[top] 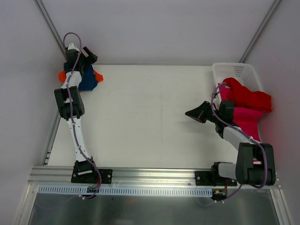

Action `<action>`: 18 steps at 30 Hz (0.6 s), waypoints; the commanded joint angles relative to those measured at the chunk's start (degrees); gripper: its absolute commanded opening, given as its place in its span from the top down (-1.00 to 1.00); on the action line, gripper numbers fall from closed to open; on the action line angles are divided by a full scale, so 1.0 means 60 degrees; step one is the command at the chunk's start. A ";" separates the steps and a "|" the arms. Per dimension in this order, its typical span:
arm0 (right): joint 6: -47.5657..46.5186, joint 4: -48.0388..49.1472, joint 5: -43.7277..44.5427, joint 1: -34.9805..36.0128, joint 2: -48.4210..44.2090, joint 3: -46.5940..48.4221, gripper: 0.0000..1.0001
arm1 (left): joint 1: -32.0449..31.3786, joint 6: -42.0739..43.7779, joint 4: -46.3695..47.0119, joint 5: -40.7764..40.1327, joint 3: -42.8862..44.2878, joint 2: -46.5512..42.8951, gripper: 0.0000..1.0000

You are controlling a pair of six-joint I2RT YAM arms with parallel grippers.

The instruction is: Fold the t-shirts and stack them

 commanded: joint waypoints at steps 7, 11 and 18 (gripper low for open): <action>-0.0279 0.0469 -0.0095 0.0316 0.0479 0.0411 0.73 | -0.0608 -0.0728 0.1092 0.0710 0.1811 0.1051 -0.98; -0.0060 0.0863 -0.0139 0.0579 0.0874 0.0426 0.73 | -0.1003 -0.1051 0.2119 0.0901 0.1854 0.0202 -0.98; 0.0044 0.1143 -0.0300 0.1063 0.1198 0.0704 0.73 | -0.1371 -0.1095 0.2457 0.1282 0.1592 -0.1994 -0.98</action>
